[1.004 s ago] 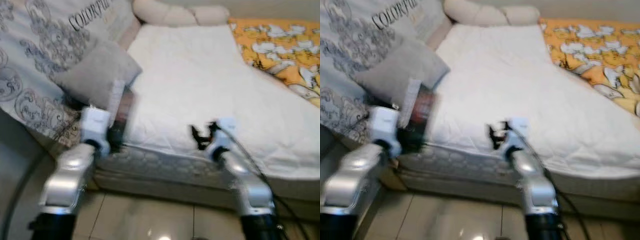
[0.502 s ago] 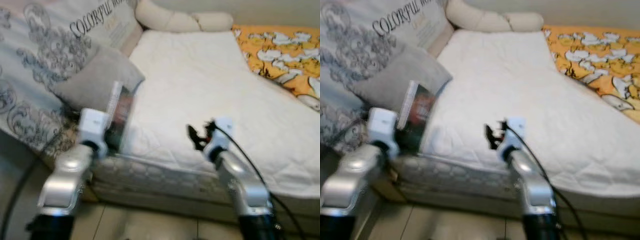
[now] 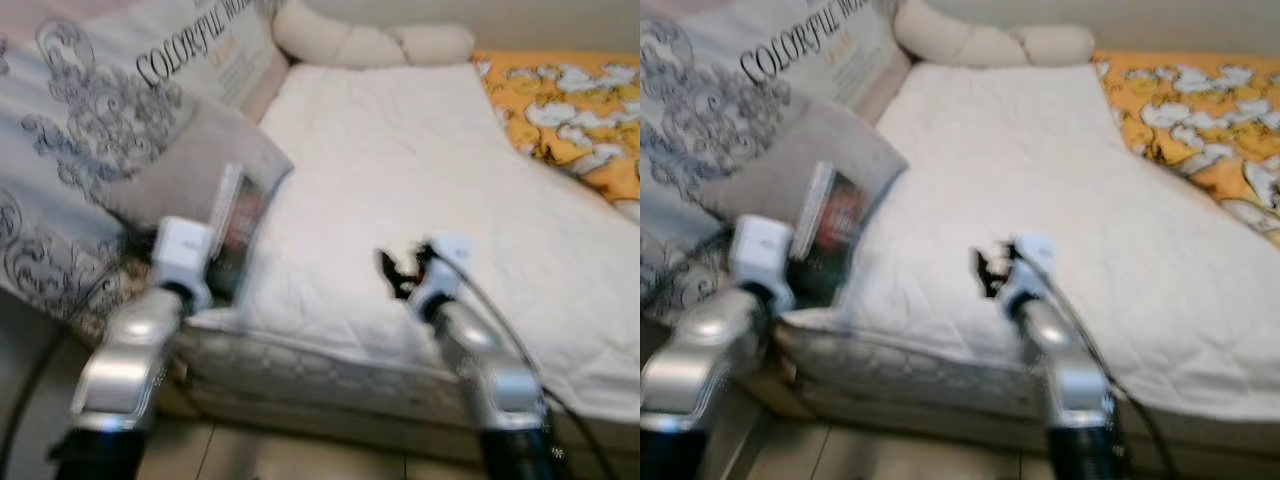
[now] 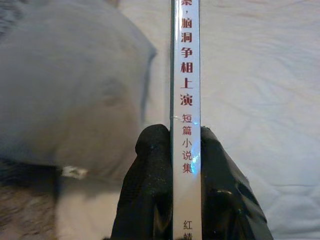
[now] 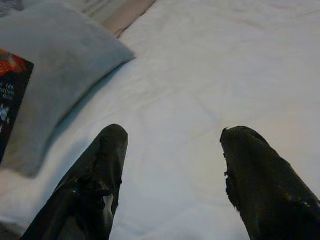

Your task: Clean up the room

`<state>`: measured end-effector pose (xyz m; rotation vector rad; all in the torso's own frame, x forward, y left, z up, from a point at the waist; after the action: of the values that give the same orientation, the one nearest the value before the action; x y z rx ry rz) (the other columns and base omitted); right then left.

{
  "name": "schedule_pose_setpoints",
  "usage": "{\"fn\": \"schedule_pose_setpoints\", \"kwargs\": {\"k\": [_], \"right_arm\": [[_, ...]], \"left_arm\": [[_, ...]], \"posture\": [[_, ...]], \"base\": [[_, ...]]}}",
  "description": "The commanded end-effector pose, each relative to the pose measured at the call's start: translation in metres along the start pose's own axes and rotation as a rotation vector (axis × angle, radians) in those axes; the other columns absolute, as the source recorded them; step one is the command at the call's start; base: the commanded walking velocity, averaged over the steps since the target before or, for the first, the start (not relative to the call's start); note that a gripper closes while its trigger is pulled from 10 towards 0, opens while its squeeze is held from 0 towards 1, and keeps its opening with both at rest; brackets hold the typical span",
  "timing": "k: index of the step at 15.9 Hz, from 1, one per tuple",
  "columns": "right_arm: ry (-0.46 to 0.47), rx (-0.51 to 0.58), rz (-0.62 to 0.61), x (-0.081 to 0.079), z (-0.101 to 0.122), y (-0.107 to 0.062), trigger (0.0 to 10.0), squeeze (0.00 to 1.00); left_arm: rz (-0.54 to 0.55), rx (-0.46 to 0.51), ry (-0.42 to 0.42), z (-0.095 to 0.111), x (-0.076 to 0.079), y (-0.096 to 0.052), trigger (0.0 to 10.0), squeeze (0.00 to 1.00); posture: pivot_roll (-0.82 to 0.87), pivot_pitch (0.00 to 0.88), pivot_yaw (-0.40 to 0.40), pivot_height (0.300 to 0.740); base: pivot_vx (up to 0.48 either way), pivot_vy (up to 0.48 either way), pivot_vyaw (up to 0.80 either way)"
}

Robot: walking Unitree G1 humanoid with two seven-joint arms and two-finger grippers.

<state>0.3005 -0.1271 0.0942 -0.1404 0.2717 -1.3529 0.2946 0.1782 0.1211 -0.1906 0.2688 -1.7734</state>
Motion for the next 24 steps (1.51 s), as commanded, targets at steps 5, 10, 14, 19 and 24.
{"fn": "schedule_pose_setpoints", "kwargs": {"k": [5,10,14,19,24], "right_arm": [[0.020,0.004,0.025,-0.010,0.003,0.004,10.0,0.00],[0.009,0.006,0.038,-0.012,0.000,0.002,10.0,0.00],[0.005,0.000,0.045,-0.013,-0.002,0.002,10.0,0.00],[-0.002,0.005,0.051,-0.010,-0.002,0.000,10.0,0.00],[-0.033,0.009,0.066,-0.006,0.002,-0.002,10.0,0.00]], "left_arm": [[0.024,0.057,0.026,0.014,-0.009,-0.003,10.0,0.00],[0.027,0.055,0.036,0.014,-0.011,-0.004,10.0,0.00],[0.025,0.051,0.045,0.013,-0.012,-0.006,10.0,0.00],[-0.006,0.041,0.037,0.008,-0.008,-0.007,10.0,0.00],[-0.088,-0.004,-0.040,0.005,-0.001,0.011,10.0,0.00]], "posture": [[-0.05,0.000,0.044,0.740],[-0.03,0.000,0.045,0.740],[-0.03,0.000,0.047,0.740],[-0.04,0.000,0.059,0.740],[-0.05,0.000,0.056,0.740]], "base": [[0.342,0.000,-0.15],[0.338,0.000,-0.30],[0.324,0.000,0.00],[0.000,0.000,0.00],[0.000,0.000,0.00]]}}
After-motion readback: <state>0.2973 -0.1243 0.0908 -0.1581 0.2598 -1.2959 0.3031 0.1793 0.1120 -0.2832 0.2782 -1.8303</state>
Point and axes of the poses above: a point about 5 cm out from each wrist's last joint towards the gripper, its own y axis pointing out of the wrist towards the gripper, its own z axis along the axis of the wrist's last joint, x = y × z, the point moved 1 cm from there along y, pointing out of the wrist towards the gripper, and after that the axes turned 7 degrees about -y, right-handed, at the moved point
